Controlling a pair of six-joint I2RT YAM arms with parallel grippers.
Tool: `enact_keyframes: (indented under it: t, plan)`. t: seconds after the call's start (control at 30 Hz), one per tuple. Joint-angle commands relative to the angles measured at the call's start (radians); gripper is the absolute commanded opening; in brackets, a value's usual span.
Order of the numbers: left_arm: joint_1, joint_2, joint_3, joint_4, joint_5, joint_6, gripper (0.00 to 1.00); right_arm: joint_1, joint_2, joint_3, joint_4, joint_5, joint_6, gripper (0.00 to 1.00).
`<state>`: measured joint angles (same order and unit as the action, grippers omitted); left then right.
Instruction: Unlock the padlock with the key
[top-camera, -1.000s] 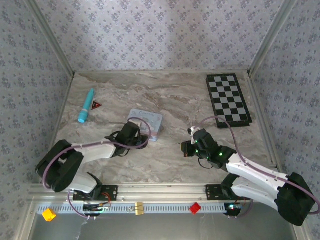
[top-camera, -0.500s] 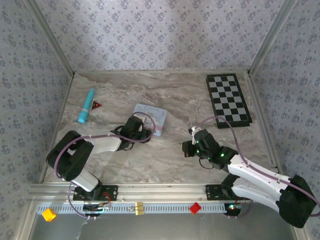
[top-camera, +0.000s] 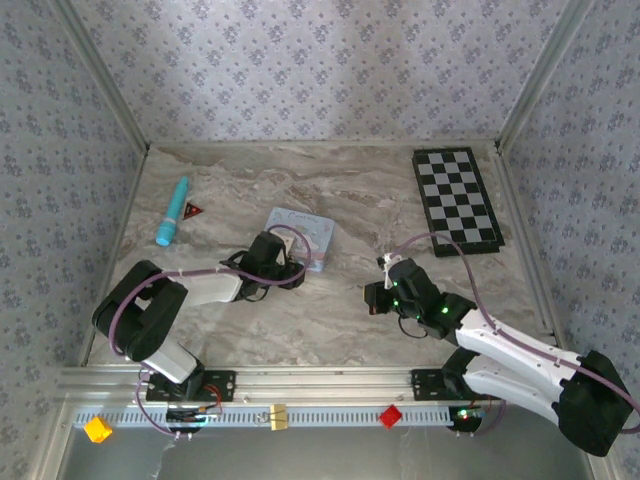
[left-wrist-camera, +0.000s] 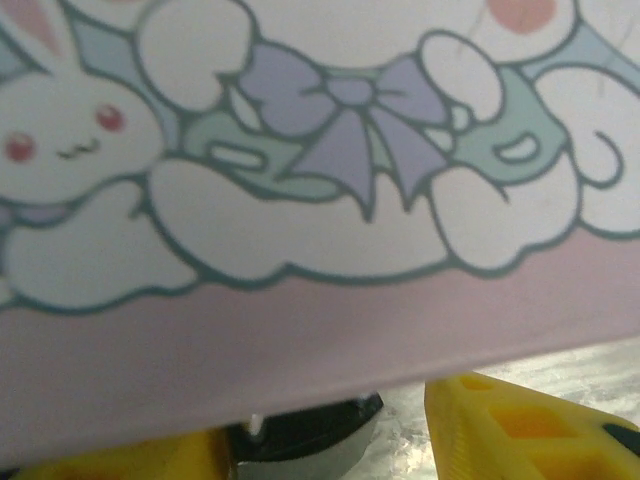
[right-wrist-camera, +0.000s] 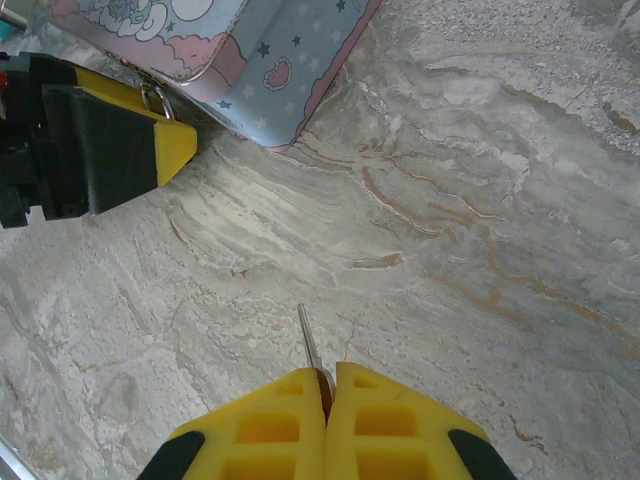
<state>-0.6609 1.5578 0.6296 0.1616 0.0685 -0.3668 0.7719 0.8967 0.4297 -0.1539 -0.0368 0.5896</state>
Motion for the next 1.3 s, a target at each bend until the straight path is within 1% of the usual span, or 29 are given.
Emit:
enact_keyframes:
  t: [0.0, 0.77, 0.97, 1.27]
  plan:
    - [0.01, -0.027, -0.017, 0.018, 0.04, 0.007, 0.51, -0.005, -0.012, 0.014, -0.025, 0.02, -0.003, 0.0]
    - [0.021, -0.049, -0.045, 0.055, 0.002, -0.04, 0.29, -0.003, -0.009, 0.014, -0.021, 0.017, 0.001, 0.0]
    - [0.02, -0.057, -0.051, 0.069, -0.003, -0.066, 0.23, 0.0, 0.012, -0.006, 0.037, -0.007, 0.031, 0.0]
    - [0.017, -0.082, -0.053, 0.076, -0.002, -0.116, 0.18, 0.017, 0.049, -0.005, 0.086, -0.016, 0.074, 0.0]
